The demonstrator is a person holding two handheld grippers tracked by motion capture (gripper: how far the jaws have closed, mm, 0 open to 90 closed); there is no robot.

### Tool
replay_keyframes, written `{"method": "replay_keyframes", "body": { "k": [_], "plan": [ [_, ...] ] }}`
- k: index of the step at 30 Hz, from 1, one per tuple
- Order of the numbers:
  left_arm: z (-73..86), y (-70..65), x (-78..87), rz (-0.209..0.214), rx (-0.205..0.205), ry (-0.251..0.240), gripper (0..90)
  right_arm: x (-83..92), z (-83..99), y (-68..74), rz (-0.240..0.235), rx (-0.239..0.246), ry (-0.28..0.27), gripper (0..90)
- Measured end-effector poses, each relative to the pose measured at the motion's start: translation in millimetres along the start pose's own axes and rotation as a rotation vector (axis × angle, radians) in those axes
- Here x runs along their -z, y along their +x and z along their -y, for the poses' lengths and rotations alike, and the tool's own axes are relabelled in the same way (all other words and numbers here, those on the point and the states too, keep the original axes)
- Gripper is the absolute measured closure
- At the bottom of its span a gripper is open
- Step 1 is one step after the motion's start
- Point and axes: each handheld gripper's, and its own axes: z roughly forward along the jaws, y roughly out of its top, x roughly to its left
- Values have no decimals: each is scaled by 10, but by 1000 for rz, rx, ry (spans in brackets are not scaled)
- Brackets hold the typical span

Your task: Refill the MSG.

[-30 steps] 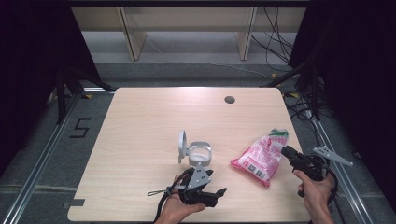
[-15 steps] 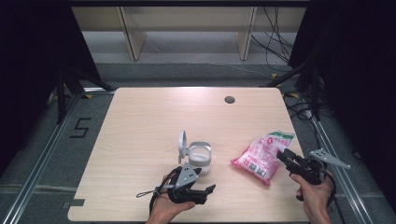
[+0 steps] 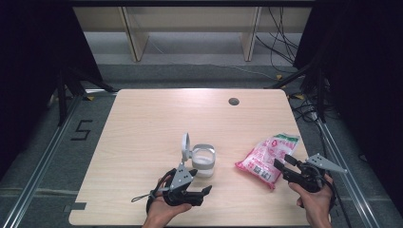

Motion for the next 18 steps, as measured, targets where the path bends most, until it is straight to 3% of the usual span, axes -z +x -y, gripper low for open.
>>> {"method": "replay_keyframes", "body": {
  "k": [1,2,5,7,8,10,11,13,14,15,17,18],
  "plan": [
    [-2,19,19,-10,-17,15,276,3,5,36,1,-15,-1,445],
    [2,19,21,-6,2,3,276,6,3,37,-6,1,6,443],
    [5,53,48,-13,-7,8,276,5,20,64,10,6,11,436],
    [7,60,63,-22,10,4,277,-5,27,45,4,28,9,428],
    [8,72,69,-25,12,0,277,-1,28,51,-2,23,9,429],
    [14,94,79,-26,20,-4,277,11,38,112,-11,-37,15,428],
    [14,108,90,-30,9,2,278,8,40,92,-5,0,17,427],
    [15,118,106,-36,17,2,281,7,42,92,-11,16,23,428],
    [17,138,114,-32,15,1,280,5,48,113,-5,-2,28,427],
    [19,141,117,-31,26,-8,279,-1,47,94,-11,30,19,426],
    [22,159,133,-39,23,-8,278,4,51,115,-18,20,28,425],
    [23,173,144,-40,24,-2,277,2,50,111,-20,41,18,425]
  ]
}}
